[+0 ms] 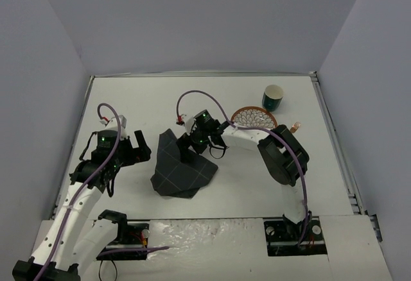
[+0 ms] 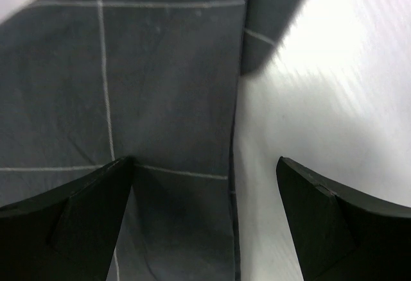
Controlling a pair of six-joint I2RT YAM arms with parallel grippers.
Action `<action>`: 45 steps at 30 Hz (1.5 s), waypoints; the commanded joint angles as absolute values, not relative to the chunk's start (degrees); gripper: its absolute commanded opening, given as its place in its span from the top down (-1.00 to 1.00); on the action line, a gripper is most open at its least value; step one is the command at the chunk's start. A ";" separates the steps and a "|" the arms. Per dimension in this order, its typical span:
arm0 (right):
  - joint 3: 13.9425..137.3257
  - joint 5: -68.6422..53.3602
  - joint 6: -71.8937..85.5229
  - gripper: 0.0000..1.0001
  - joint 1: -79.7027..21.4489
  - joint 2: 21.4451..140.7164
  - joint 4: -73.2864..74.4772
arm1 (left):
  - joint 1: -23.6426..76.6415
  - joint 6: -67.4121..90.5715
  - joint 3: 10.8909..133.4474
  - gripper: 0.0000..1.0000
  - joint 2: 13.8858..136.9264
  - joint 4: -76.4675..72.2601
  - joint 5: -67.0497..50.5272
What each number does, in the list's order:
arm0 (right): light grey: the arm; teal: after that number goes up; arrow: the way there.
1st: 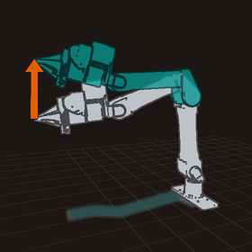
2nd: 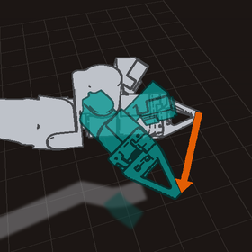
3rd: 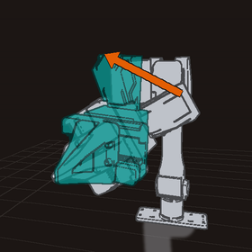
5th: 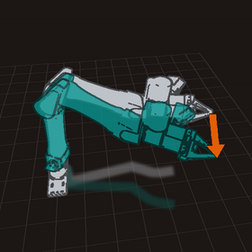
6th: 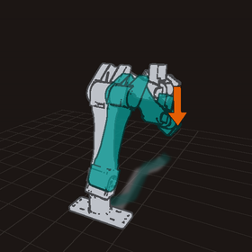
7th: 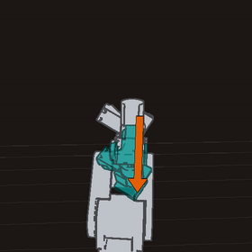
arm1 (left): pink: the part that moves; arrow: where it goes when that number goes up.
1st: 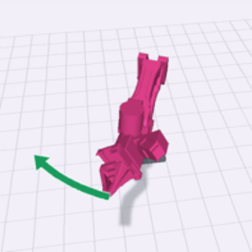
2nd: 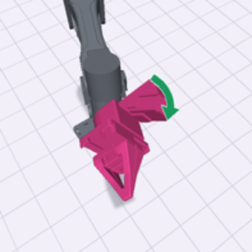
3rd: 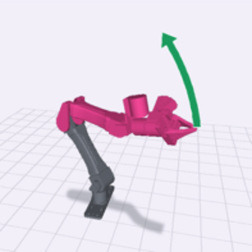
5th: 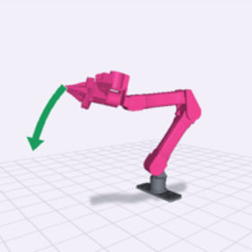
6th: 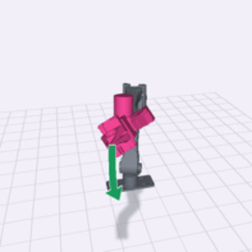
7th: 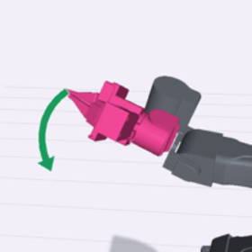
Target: Set the dinner table for one person
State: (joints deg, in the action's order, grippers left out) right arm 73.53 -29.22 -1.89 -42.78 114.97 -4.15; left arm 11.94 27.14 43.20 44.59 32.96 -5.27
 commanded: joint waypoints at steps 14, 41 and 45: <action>80.60 -27.27 -3.08 0.72 -42.58 111.38 -0.81 | 11.10 27.42 44.71 -0.94 43.73 29.97 -4.42; 94.04 3.58 -4.17 1.00 -72.11 109.62 11.21 | 11.16 30.63 56.13 -0.94 23.70 48.84 25.17; 93.89 -5.97 -2.93 0.27 -73.77 110.64 10.72 | 11.18 30.37 56.36 -0.94 23.33 49.74 26.02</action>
State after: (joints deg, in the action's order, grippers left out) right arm 94.07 5.32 -5.37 -71.28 110.57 13.51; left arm 11.51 29.34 54.86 21.54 48.31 21.34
